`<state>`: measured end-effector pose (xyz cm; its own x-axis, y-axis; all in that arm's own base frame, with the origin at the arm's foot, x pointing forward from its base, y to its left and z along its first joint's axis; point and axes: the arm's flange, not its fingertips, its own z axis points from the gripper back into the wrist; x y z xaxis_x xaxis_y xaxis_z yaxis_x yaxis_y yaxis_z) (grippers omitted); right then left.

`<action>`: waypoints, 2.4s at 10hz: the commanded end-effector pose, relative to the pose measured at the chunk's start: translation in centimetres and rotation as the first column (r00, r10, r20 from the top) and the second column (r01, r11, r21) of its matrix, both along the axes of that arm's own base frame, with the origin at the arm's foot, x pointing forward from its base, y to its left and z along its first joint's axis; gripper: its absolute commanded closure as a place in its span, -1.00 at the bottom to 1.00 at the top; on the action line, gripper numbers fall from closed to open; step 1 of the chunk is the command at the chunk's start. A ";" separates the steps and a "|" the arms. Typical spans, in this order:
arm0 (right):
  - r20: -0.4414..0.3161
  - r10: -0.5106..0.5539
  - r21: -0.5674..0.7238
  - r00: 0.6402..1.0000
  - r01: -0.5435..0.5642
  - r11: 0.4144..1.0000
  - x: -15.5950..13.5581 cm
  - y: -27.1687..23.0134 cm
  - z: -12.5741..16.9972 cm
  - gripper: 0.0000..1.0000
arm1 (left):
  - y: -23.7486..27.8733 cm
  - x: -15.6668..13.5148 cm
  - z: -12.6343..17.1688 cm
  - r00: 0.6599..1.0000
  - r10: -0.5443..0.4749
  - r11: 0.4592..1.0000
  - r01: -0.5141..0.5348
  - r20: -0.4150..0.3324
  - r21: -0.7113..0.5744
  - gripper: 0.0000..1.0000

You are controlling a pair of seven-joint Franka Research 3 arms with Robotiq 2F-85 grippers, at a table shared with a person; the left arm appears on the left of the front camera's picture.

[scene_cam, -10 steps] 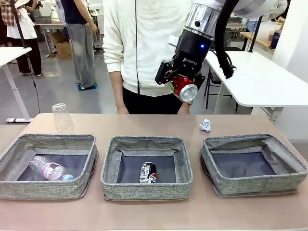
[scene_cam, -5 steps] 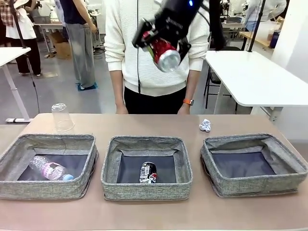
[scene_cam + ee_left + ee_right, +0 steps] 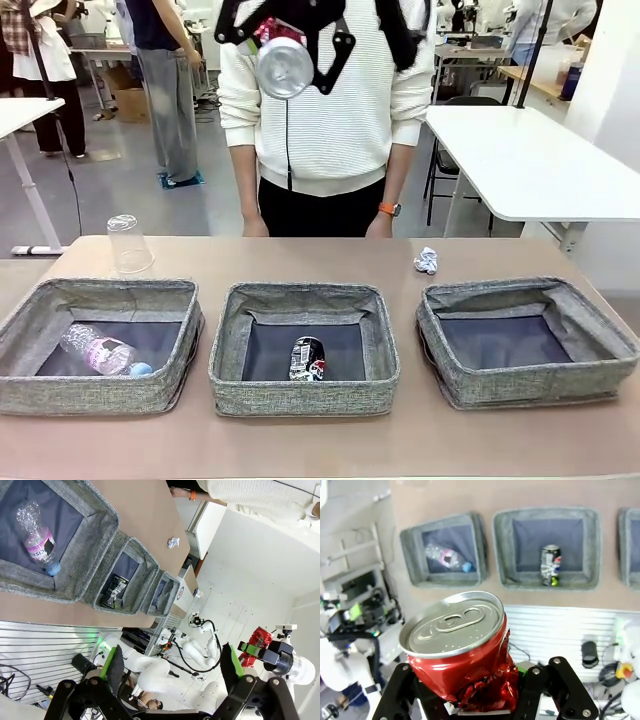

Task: Sort the waste into the appropriate baskets.
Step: Pick up the waste item pointed out by the person, then place the picked waste into the Fabric basket indicated by the person.

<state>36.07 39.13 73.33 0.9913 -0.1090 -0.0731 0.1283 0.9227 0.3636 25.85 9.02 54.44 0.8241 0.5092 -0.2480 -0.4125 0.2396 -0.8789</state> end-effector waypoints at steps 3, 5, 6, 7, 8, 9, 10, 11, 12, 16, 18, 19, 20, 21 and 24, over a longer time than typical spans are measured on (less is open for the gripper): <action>-0.024 -0.030 -0.061 0.999 0.029 0.998 1.1 0.2 1.1 1.00 | 0.2 -0.1 0.0 1.000 -0.004 1.000 0.004 0.013 -0.002 -1.00; -0.051 -0.010 -0.106 0.999 0.004 0.994 1.1 -0.1 0.2 1.00 | 0.2 -0.1 0.0 1.000 -0.004 1.000 0.004 0.013 -0.002 -1.00; -0.059 -0.004 -0.133 0.998 -0.004 0.991 1.2 -0.2 0.0 1.00 | 0.2 -0.1 0.0 1.000 -0.004 1.000 0.004 0.013 -0.002 -1.00; -0.064 0.010 -0.146 0.998 -0.019 0.989 1.3 -0.3 -0.1 1.00 | 0.2 -0.1 0.0 1.000 -0.004 1.000 0.004 0.013 -0.002 -1.00; -0.070 0.005 -0.188 0.998 -0.018 0.982 1.5 -0.5 -0.3 1.00 | 0.2 -0.1 0.0 1.000 -0.004 1.000 0.004 0.013 -0.002 -1.00; -0.079 0.007 -0.203 0.997 -0.023 0.979 1.6 -0.4 -0.7 1.00 | 0.2 -0.1 0.0 1.000 -0.004 1.000 0.004 0.013 -0.002 -1.00; -0.091 0.000 -0.221 0.996 -0.021 0.975 1.8 -0.3 -1.0 1.00 | 0.2 -0.1 0.0 1.000 -0.004 1.000 0.004 0.013 -0.002 -1.00; -0.096 0.001 -0.249 0.995 -0.025 0.968 2.0 -0.2 -1.5 1.00 | 0.2 -0.1 0.0 1.000 -0.004 1.000 0.004 0.013 -0.002 -1.00; -0.090 0.017 -0.184 0.996 -0.033 0.982 1.3 -1.0 -1.8 1.00 | 0.2 -0.1 0.0 1.000 -0.004 1.000 0.004 0.013 -0.002 -1.00; -0.090 0.017 -0.184 0.996 -0.033 0.982 1.3 -1.0 -1.8 1.00 | 0.2 -0.1 0.0 1.000 -0.004 1.000 0.004 0.013 -0.002 -1.00; -0.090 0.017 -0.184 0.996 -0.033 0.982 1.3 -1.0 -1.8 1.00 | 0.2 -0.1 0.0 1.000 -0.004 1.000 0.004 0.013 -0.002 -1.00; -0.090 0.017 -0.184 0.996 -0.033 0.982 1.3 -1.0 -1.8 1.00 | 0.2 -0.1 0.0 1.000 -0.004 1.000 0.004 0.013 -0.002 -1.00; -0.090 0.017 -0.184 0.996 -0.033 0.982 1.3 -1.0 -1.8 1.00 | 0.2 -0.1 0.0 1.000 -0.004 1.000 0.004 0.013 -0.002 -1.00; -0.090 0.017 -0.184 0.996 -0.033 0.982 1.3 -1.0 -1.8 1.00 | 0.2 -0.1 0.0 1.000 -0.004 1.000 0.004 0.013 -0.002 -1.00; -0.090 0.017 -0.184 0.996 -0.033 0.982 1.3 -1.0 -1.8 1.00 | 0.2 -0.1 0.0 1.000 -0.004 1.000 0.004 0.013 -0.002 -1.00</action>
<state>37.75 38.22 71.29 0.9844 -0.1017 -0.1433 0.1240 0.9798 0.1566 25.85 9.02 54.44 0.8241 0.5092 -0.2480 -0.4125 0.2396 -0.8789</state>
